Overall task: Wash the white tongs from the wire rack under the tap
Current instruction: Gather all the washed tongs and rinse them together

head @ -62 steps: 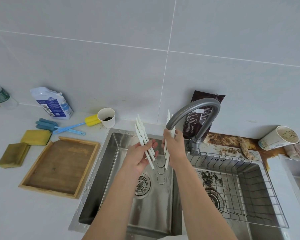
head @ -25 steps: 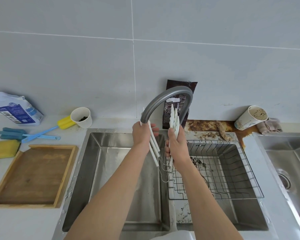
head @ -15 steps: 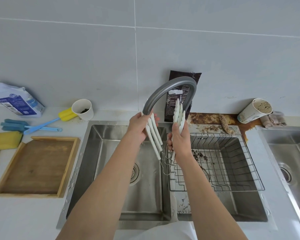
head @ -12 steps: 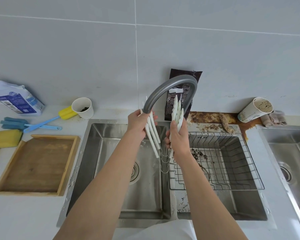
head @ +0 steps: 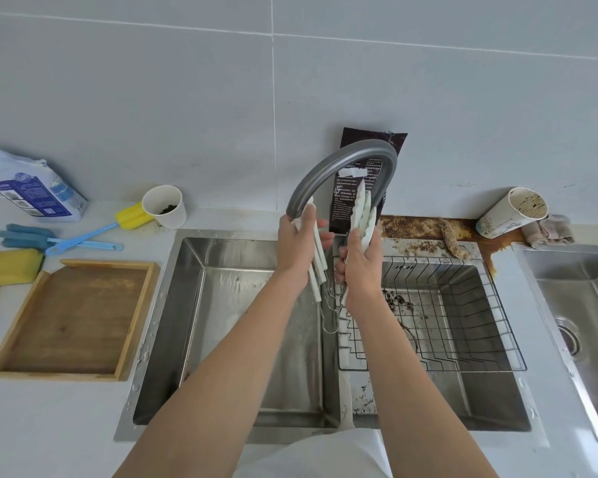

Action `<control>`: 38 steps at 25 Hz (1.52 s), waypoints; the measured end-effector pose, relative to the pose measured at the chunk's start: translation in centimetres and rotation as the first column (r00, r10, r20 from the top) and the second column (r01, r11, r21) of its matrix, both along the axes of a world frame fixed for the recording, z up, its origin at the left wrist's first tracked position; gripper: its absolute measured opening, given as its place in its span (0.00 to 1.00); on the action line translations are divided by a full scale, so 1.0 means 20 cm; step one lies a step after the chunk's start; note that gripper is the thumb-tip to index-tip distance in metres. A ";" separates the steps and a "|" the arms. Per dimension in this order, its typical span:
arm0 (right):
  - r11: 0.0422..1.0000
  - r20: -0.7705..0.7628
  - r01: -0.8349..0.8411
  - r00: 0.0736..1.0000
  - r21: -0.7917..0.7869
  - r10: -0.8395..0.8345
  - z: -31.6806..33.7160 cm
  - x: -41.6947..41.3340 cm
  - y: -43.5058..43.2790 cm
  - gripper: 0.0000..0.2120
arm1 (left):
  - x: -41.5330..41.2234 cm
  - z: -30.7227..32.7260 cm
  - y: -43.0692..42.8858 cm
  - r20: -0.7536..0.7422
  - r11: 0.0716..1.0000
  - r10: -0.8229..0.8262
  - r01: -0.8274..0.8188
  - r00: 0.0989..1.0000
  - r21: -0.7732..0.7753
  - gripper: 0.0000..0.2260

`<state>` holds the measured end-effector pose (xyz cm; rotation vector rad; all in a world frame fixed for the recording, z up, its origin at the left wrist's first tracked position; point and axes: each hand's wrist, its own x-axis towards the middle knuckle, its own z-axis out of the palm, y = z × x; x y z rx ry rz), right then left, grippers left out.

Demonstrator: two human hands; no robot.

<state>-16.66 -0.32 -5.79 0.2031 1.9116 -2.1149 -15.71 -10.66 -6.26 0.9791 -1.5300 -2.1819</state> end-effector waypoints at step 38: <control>0.998 -0.022 -0.029 0.999 0.052 0.030 -0.01 0.02 -0.11 0.13 | 0.11 0.03 -0.05 0.077 0.983 0.135 -0.144 0.988 0.118 0.18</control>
